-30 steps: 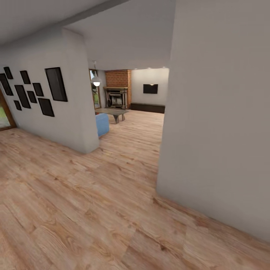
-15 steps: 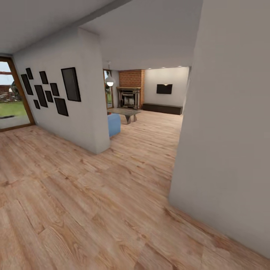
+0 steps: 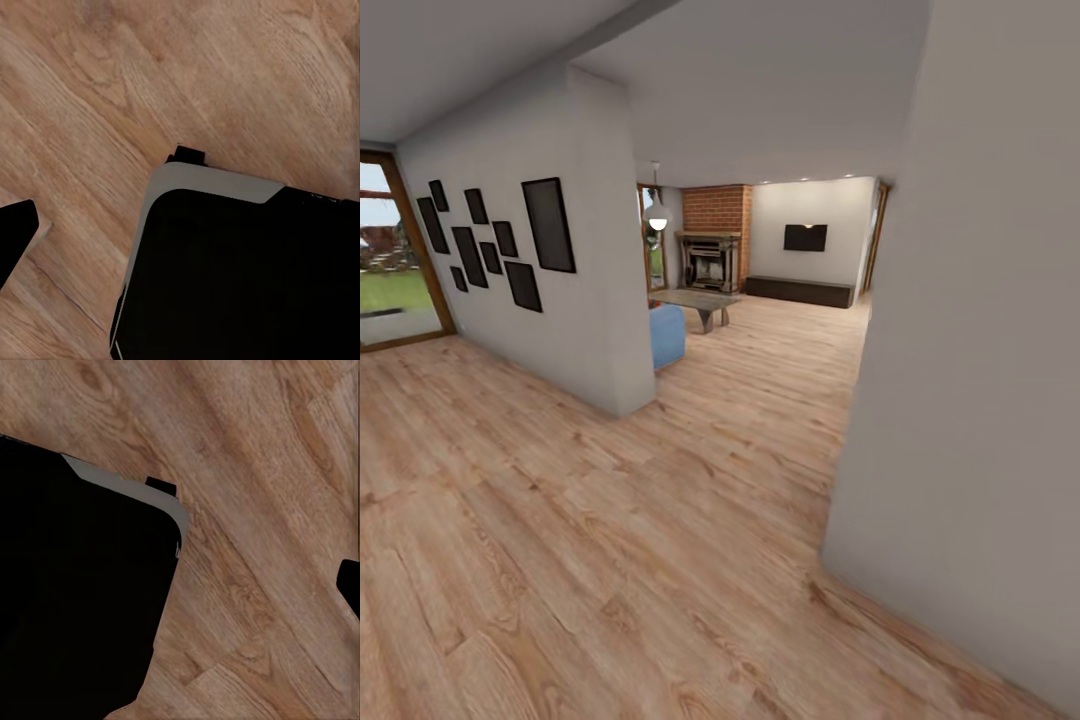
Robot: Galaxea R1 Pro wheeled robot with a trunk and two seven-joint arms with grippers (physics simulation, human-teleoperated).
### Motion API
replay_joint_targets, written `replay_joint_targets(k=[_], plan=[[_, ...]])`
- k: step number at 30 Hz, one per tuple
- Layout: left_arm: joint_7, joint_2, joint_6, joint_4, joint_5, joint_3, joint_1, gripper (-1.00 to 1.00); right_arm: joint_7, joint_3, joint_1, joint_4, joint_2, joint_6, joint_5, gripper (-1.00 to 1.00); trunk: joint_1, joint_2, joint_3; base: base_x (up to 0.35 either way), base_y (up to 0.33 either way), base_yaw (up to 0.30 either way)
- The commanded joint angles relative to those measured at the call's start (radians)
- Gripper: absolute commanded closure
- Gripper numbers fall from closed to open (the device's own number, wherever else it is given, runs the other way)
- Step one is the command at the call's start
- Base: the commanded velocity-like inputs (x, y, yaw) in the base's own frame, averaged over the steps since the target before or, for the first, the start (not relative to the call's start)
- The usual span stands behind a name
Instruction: Move the two storage containers from the living room to the garage. In the garage, place one container on the floor and stack the other container on top of it (either order is fine).
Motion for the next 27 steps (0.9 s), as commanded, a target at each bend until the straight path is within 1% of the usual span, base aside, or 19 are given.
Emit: replay_joint_targets(k=[1, 12, 17, 27], plan=[[0.002, 0.000, -0.003, 0.001, 0.004, 0.002, -0.001, -1.00, -0.007, 0.007, -0.001, 0.003, 0.000, -0.004, 0.003, -1.00, 0.001, -0.001, -0.001, 0.321, 0.000, 0.235], [0.002, 0.000, -0.004, 0.001, 0.004, 0.002, -0.001, -1.00, -0.007, 0.007, -0.001, 0.002, 0.000, -0.004, 0.003, -1.00, 0.001, -0.001, -0.001, 0.322, 0.000, 0.267], [0.002, 0.000, -0.003, 0.001, 0.004, 0.002, -0.001, -1.00, -0.007, 0.007, -0.001, 0.002, 0.000, -0.004, 0.002, -1.00, 0.001, -0.001, -0.001, 0.321, 0.000, 0.066], [0.002, 0.000, -0.004, 0.001, 0.004, 0.002, -0.001, -1.00, -0.007, 0.007, -0.001, 0.002, 0.000, -0.004, 0.001, -1.00, 0.001, -0.001, -0.001, 0.321, 0.000, 0.005]])
